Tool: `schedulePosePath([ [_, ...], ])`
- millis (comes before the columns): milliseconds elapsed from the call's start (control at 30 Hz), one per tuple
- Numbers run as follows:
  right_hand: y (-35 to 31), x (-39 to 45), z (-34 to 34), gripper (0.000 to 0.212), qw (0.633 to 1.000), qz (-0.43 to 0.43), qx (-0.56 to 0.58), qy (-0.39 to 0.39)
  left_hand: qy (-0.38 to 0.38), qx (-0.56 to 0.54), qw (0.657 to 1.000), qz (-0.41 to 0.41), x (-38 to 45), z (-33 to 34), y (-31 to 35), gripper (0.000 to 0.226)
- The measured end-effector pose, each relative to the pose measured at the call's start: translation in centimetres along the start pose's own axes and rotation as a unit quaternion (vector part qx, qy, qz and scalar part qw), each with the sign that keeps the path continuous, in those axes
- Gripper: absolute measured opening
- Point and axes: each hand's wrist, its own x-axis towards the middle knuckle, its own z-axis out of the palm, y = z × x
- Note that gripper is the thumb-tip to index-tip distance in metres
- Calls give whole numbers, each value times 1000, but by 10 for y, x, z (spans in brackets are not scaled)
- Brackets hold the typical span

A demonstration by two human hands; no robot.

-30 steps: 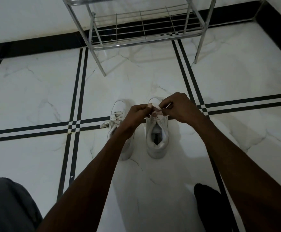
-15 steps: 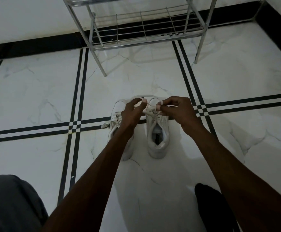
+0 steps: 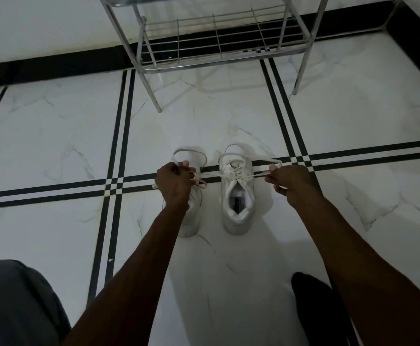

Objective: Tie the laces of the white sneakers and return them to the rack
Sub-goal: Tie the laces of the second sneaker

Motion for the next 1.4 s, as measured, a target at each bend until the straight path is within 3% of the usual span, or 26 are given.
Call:
schedulePosePath([
  [100,17,5,0,19,998,-33,-18,47,1,35,999,9,-1,4,-1,11],
  [133,18,5,3,20,998,-46,-27,45,2,51,999,16,-3,7,2,16],
  [200,15,4,5,23,994,-75,-73,40,24,93,994,49,-7,12,6,51],
  [267,12,7,3,29,975,-130,-173,55,42,112,987,104,-13,13,9,56],
  [367,8,8,2,54,934,-242,-256,56,-80,165,965,186,-20,25,7,25],
  [467,4,9,7,38,882,-344,-317,-62,-250,259,908,213,-24,37,1,33],
  [533,6,11,12,27,843,-368,-378,-108,-267,313,879,240,-25,42,0,33],
  [600,10,13,16,26,819,-383,-415,-106,-253,330,872,259,-24,42,-1,27],
  [700,12,14,14,25,819,-372,-426,-96,-232,371,858,270,-19,36,-4,20],
  [833,9,14,9,20,804,-394,-435,-88,-229,432,813,315,-16,29,-9,18],
  [1000,13,11,9,18,808,-416,-412,-61,-233,470,785,331,-14,24,-11,42],
  [1200,18,12,9,21,832,-362,-413,-74,-236,480,789,302,-10,23,-16,40],
  [1400,24,17,8,16,848,-338,-408,-30,-234,473,801,283,-13,23,-18,39],
])
